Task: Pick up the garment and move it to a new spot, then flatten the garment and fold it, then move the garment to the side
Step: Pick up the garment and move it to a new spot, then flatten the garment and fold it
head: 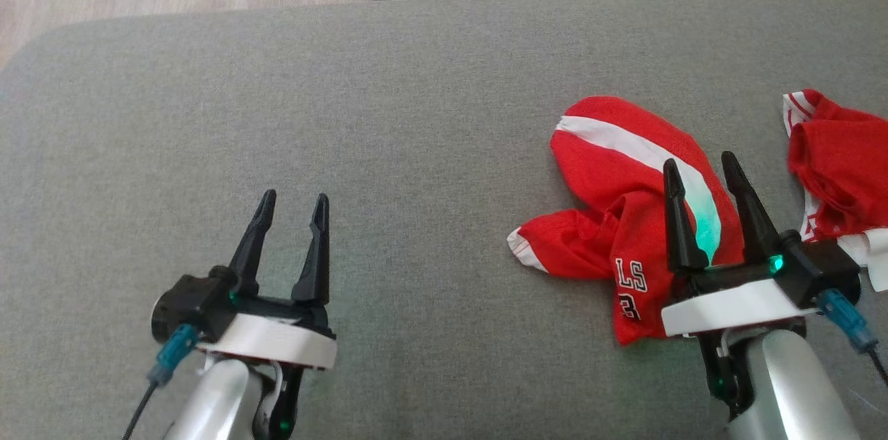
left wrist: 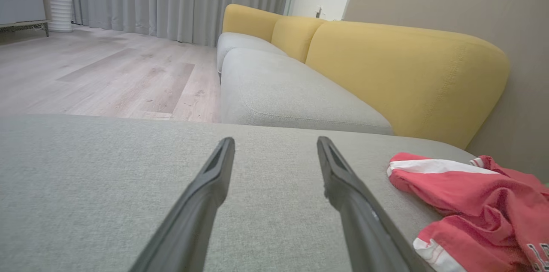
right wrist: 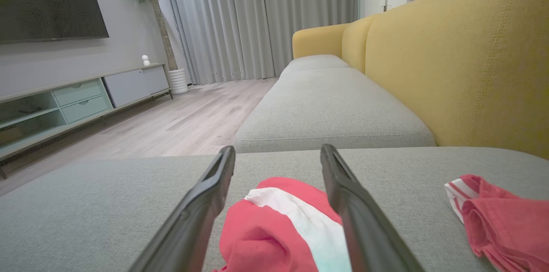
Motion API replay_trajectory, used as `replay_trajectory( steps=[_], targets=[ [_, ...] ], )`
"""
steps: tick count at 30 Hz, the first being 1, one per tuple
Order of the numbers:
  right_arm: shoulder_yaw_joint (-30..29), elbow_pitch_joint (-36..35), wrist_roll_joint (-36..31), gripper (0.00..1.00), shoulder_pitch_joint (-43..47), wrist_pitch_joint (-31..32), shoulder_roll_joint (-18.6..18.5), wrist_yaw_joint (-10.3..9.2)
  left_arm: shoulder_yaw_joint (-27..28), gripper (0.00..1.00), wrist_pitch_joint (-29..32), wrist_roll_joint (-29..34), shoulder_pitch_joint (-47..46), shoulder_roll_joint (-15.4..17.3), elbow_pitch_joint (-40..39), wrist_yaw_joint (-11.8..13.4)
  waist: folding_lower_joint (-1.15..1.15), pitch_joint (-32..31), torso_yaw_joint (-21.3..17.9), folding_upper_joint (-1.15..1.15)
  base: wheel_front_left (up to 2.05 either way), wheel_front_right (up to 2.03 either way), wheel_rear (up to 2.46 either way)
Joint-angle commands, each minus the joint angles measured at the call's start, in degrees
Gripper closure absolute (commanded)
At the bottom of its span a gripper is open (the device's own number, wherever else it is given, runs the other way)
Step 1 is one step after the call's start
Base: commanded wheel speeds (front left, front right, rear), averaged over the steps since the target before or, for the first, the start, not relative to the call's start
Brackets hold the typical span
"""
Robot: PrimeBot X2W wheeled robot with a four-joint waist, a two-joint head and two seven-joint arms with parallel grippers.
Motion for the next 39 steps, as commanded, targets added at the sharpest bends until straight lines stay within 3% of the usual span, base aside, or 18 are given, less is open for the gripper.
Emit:
replay_trajectory(
  steps=[1, 17, 26, 35, 36, 37, 39],
  targets=[
    [1.17, -1.92, -0.38, 0.0, -0.45, -0.62, 0.23, 0.37, 3.08, 0.0, -0.53, 1.21, -1.75, 0.04, -1.95, -0.6, 0.0, 0.01, 0.01, 0.0, 0.0, 0.0, 0.0],
    [1.19, 0.07, -1.01, 0.0, -0.07, -0.62, 0.24, 0.37, 8.09, 0.0, -0.53, 6.87, -0.85, -4.46, -0.89, -3.92, 0.0, 0.61, 0.98, 0.0, 0.0, 0.0, 0.0],
    [-2.26, 10.13, -8.19, 0.0, -7.36, 2.5, 0.24, 0.37, 7.4, 0.0, -0.53, 6.97, -2.04, -5.3, 0.54, -4.14, 0.0, 2.92, 3.1, 0.0, 0.0, 0.0, 0.0],
    [-5.22, 24.24, -14.86, 0.0, -15.75, 13.63, 0.24, 0.37, 5.1, 0.0, -0.53, 5.87, -2.95, -5.77, 1.49, -4.16, 0.0, 3.55, 5.09, 0.0, 0.0, 0.0, 0.0],
    [-4.96, 25.13, -14.75, 0.45, -16.26, 13.76, 0.24, 0.37, 4.93, 0.0, -0.53, 5.79, -3.02, -5.8, 1.62, -4.17, 0.0, 3.5, 5.24, 0.0, 0.0, 0.0, 0.0],
    [-4.71, 25.54, -14.27, 1.0, -16.79, 13.11, 0.24, 0.37, 4.81, 0.0, -0.53, 5.7, -3.08, -5.83, 1.77, -4.17, 0.0, 3.43, 5.38, 0.0, 0.0, 0.0, 0.0],
    [-4.71, 25.87, -13.51, 1.0, -17.7, 11.17, 0.24, 0.37, 4.76, 0.0, -0.53, 5.55, -3.16, -5.86, 2.07, -4.17, 0.0, 3.25, 5.5, 0.0, 0.0, 0.0, 0.0]
  ],
)
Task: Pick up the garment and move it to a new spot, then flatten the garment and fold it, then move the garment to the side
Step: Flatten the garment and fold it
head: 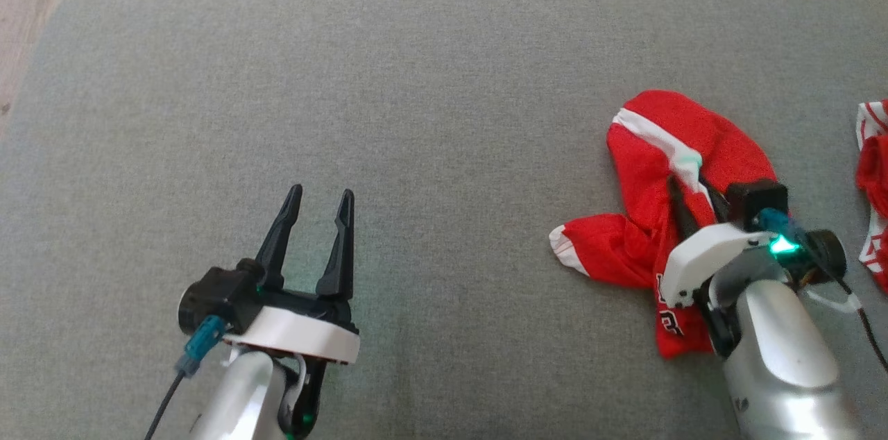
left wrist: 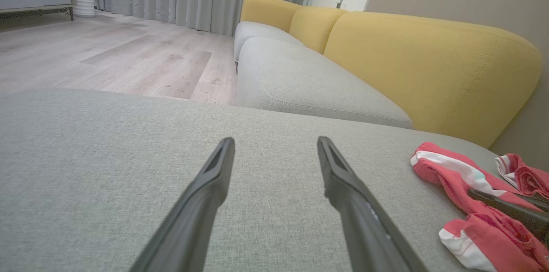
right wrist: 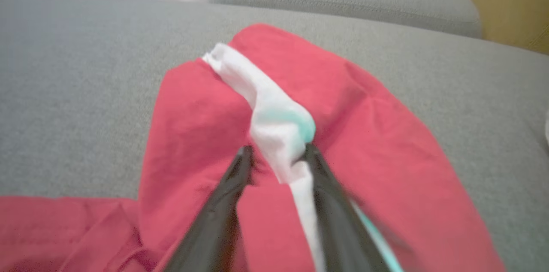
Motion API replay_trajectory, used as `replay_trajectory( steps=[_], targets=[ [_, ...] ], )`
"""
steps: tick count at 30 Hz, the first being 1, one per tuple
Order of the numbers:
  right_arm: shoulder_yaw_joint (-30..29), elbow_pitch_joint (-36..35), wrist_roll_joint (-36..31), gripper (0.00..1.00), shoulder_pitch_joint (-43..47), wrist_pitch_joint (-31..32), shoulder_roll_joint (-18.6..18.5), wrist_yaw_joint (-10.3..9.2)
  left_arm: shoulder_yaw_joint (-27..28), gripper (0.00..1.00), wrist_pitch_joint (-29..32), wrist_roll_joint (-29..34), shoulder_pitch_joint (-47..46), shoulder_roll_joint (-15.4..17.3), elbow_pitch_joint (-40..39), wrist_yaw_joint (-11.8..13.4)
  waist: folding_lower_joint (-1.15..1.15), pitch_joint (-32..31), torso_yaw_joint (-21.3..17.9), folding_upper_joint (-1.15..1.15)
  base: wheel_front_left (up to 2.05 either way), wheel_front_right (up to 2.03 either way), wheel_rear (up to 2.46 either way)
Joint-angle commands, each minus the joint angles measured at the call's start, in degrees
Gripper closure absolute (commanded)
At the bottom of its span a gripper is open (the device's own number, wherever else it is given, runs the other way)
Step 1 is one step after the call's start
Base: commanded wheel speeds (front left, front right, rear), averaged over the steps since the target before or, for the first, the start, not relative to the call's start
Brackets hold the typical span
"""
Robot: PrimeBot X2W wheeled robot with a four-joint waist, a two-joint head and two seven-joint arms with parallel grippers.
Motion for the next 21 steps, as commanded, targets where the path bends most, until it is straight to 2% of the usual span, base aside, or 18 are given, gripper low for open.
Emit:
replay_trajectory(
  steps=[1, 5, 10, 14, 21],
  targets=[
    [1.73, -1.4, 0.83, 1.0, -3.26, -2.36, 0.12, 0.37, 1.39, 0.0, -0.53, -0.19, -1.93, 0.22, -1.32, -0.32, 0.0, -0.21, 0.03, 0.0, 0.0, 0.0, 0.0],
    [4.72, -1.92, 3.05, 1.0, -4.76, -7.05, 0.12, 0.37, 1.72, 0.0, -0.53, -0.25, -1.56, 0.19, -0.96, -0.32, 0.0, -1.01, -0.21, 0.0, 0.0, 0.0, 0.0],
    [7.64, -3.67, 5.85, 1.0, -6.57, -9.9, 0.12, 0.37, 1.83, 0.0, -0.53, -0.4, -1.03, 0.16, -0.9, -0.32, 0.0, -2.29, -0.71, 0.0, 0.0, 0.0, 0.0],
    [8.68, -5.29, 5.49, 1.0, -10.34, -10.66, 0.0, 0.37, 2.0, 0.0, -0.53, -0.51, -0.53, 0.15, -1.03, -0.33, 0.0, -3.72, -1.16, 0.0, 0.0, 0.0, 0.0],
    [6.42, -6.8, 2.67, 1.0, -21.01, -10.53, -4.25, 0.37, 2.41, 0.0, -0.53, -0.79, 0.96, 0.09, -1.67, -0.33, 0.0, -6.26, -0.35, 0.0, 0.0, 0.0, 0.0]
  ],
)
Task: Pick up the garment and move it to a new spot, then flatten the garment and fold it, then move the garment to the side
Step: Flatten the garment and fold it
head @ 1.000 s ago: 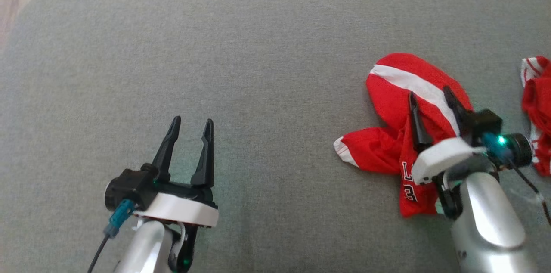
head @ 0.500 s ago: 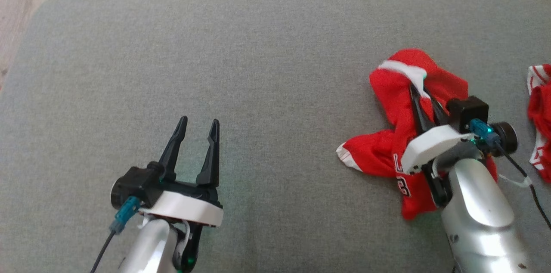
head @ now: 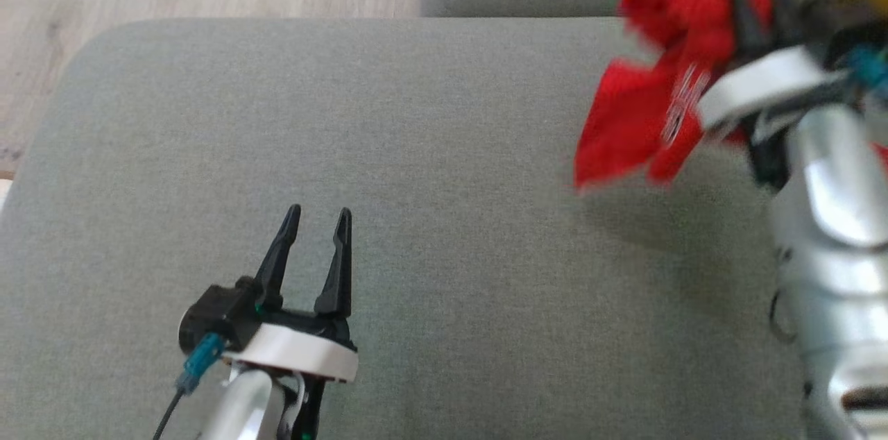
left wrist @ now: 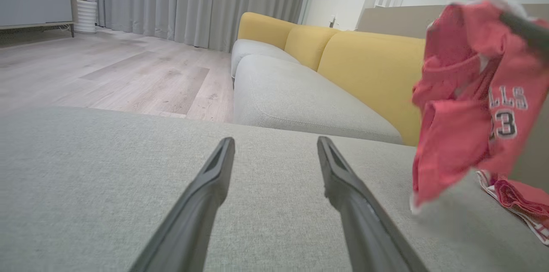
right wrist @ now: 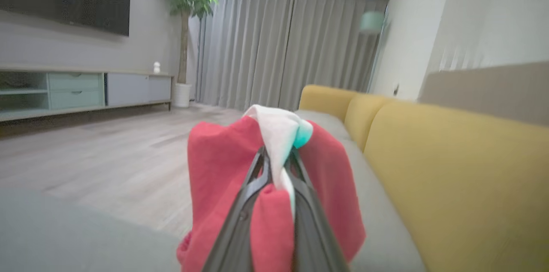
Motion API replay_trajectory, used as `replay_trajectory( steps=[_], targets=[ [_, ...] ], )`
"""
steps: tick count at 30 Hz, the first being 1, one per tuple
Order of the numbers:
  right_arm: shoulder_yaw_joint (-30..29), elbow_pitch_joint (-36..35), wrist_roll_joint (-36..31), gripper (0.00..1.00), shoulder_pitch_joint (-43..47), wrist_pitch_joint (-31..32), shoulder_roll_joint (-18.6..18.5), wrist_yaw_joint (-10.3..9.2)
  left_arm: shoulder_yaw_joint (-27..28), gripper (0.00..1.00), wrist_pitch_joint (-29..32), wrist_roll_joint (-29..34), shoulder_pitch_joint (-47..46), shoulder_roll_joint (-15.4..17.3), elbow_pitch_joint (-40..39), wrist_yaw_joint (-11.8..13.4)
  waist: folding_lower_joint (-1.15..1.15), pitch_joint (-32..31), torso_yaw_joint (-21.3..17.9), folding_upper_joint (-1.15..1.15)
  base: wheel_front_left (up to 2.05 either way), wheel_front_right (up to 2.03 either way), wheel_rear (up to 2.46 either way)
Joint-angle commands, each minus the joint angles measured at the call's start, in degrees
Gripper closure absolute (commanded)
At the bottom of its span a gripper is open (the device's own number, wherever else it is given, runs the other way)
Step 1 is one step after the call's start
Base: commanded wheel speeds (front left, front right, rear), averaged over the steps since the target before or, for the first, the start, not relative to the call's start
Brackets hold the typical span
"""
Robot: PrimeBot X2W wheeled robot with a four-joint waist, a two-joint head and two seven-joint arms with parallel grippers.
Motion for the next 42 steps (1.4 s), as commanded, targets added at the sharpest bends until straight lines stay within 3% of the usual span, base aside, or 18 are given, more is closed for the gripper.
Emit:
replay_trajectory(
  steps=[1, 6, 12, 18, 19, 20, 21, 26, 33, 36, 42],
  targets=[
    [1.12, -2.43, -0.51, 1.0, -2.89, -0.4, 0.2, 0.37, 2.22, 0.0, -0.53, -0.31, -0.87, 0.19, -2.06, -0.33, 0.0, -0.49, 0.47, 0.0, 0.0, 0.0, 0.0],
    [5.91, -3.13, -0.08, 1.0, -4.09, 1.82, 0.22, 0.37, 2.94, 0.0, -0.53, -0.49, 0.78, 0.14, -2.38, -0.33, 0.0, -1.77, 1.44, 0.0, 0.0, 0.0, 0.0],
    [24.73, -0.23, 6.12, 1.0, 4.07, 6.31, 1.91, 0.37, 3.02, 0.0, -0.53, -0.58, 1.39, 0.09, -2.53, -0.33, 0.0, -1.03, 2.07, 0.0, 0.0, 0.0, 0.0],
    [40.21, 6.99, 13.35, 1.0, 9.24, 5.59, 3.54, 0.37, 2.21, 0.0, -0.53, -0.56, -0.37, 0.07, -2.11, -0.33, 0.0, 0.41, 2.61, 0.0, 0.0, 0.0, 0.0],
    [41.9, 8.29, 14.21, 0.92, 9.38, 5.31, 3.78, 0.37, 2.07, 0.0, -0.53, -0.56, -0.64, 0.07, -2.02, -0.33, 0.0, 0.49, 2.7, 0.0, 0.0, 0.0, 0.0],
    [43.32, 9.41, 14.96, 0.18, 9.35, 4.88, 4.0, 0.37, 1.97, 0.0, -0.53, -0.55, -0.87, 0.1, -1.96, -0.33, 0.0, 0.58, 2.76, 0.0, 0.0, 0.0, 0.0],
    [44.3, 10.34, 15.92, 0.0, 9.24, 4.51, 4.2, 0.37, 1.92, 0.0, -0.53, -0.56, -1.06, 0.17, -1.92, -0.33, 0.0, 0.65, 2.8, 0.0, 0.0, 0.0, 0.0],
    [46.63, 13.39, 19.36, 0.0, 7.32, 2.53, 4.73, 0.37, 2.61, 0.0, -0.53, -0.6, -1.0, 0.63, -1.81, -0.33, 0.0, 0.55, 2.21, 0.0, 0.0, 0.0, 0.0],
    [43.91, 15.33, 21.46, 0.0, 5.59, -0.03, 3.87, 0.37, 3.86, 0.0, -0.53, -0.56, -0.24, 0.6, -1.93, -0.33, 0.0, -0.35, 0.4, 0.0, 0.0, 0.0, 0.0],
    [40.59, 14.41, 22.35, 0.0, 5.85, -1.32, 2.27, 0.37, 4.2, 0.0, -0.53, -0.53, -0.11, 0.53, -2.35, -0.33, 0.0, -0.86, -0.73, 0.0, 0.0, 0.0, 0.0],
    [28.48, 8.6, 22.07, 0.0, 10.22, -2.73, -1.81, 0.37, 5.91, 0.0, -0.53, -0.04, 0.62, 0.42, -3.83, -0.33, 0.0, -1.32, -3.77, 0.0, 0.0, 0.0, 0.0]
  ],
)
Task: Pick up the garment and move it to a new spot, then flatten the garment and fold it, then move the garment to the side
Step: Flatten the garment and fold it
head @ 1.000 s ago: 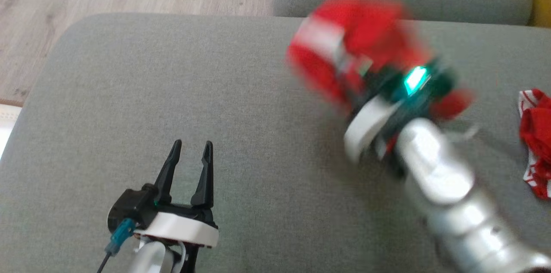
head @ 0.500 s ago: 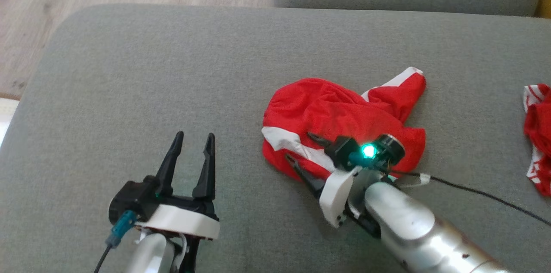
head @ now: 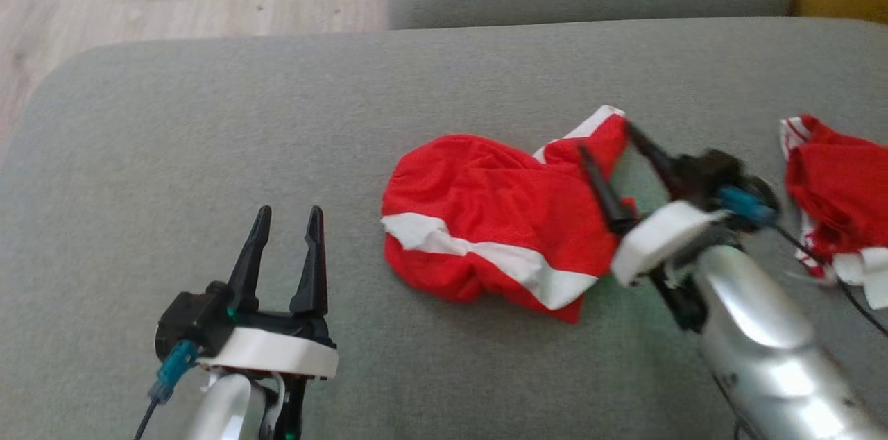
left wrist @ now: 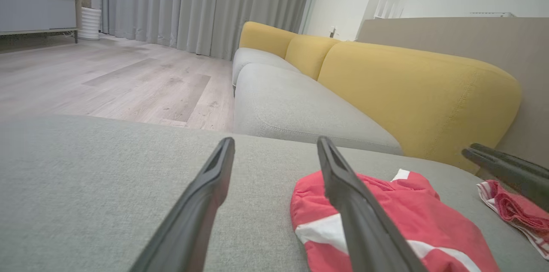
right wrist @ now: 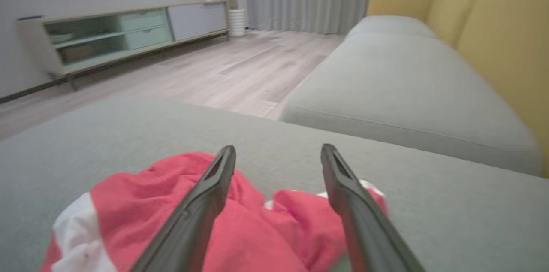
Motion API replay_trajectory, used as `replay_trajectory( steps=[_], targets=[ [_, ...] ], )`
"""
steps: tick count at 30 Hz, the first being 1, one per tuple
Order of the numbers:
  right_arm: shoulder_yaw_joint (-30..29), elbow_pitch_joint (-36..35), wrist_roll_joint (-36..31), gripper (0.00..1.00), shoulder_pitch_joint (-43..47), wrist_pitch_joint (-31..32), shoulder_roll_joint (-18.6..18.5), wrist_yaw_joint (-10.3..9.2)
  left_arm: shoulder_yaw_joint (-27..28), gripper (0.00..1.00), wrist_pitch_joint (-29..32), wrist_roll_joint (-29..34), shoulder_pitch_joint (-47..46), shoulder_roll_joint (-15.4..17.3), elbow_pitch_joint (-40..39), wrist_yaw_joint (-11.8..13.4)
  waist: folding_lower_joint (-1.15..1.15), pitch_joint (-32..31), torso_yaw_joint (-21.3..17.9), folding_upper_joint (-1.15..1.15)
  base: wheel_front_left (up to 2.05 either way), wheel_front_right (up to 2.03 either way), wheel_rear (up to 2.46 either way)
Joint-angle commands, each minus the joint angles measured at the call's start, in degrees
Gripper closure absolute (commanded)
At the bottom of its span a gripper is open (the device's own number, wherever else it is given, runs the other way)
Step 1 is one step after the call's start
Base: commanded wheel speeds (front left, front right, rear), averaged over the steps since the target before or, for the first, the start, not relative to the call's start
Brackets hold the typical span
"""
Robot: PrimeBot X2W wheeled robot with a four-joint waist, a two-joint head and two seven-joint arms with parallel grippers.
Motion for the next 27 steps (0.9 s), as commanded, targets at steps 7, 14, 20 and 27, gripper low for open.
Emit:
replay_trajectory(
  steps=[7, 14, 20, 27],
  targets=[
    [-18.75, -12.9, -5.83, 0.0, 14.09, -0.77, 2.24, 0.37, 2.68, 0.0, -0.53, 0.57, -0.38, 0.16, -3.36, -0.33, 0.0, -0.02, -3.78, 0.0, 0.0, 0.0, 0.0],
    [-25.26, -18.98, -10.01, 0.0, 22.15, -0.78, 6.38, 0.37, 2.0, 0.0, -0.54, 0.87, -0.62, 0.08, -3.93, -0.33, 0.0, 0.55, -5.13, 0.0, 0.0, 0.0, 0.0],
    [-27.06, -19.45, -9.94, 0.0, 22.15, -0.78, 7.07, 0.37, 1.23, 0.0, -0.54, 1.01, -1.16, 0.1, -3.98, -0.33, 0.0, 1.36, -4.51, 0.0, 0.0, 0.0, 0.0],
    [-28.16, -13.95, -6.39, 0.0, 19.48, 0.47, 7.17, 0.37, 0.46, 0.0, -0.54, 0.67, -1.75, 0.13, -3.5, -0.33, 0.0, 2.7, -2.2, 0.0, 0.0, 0.0, 0.0]
  ],
)
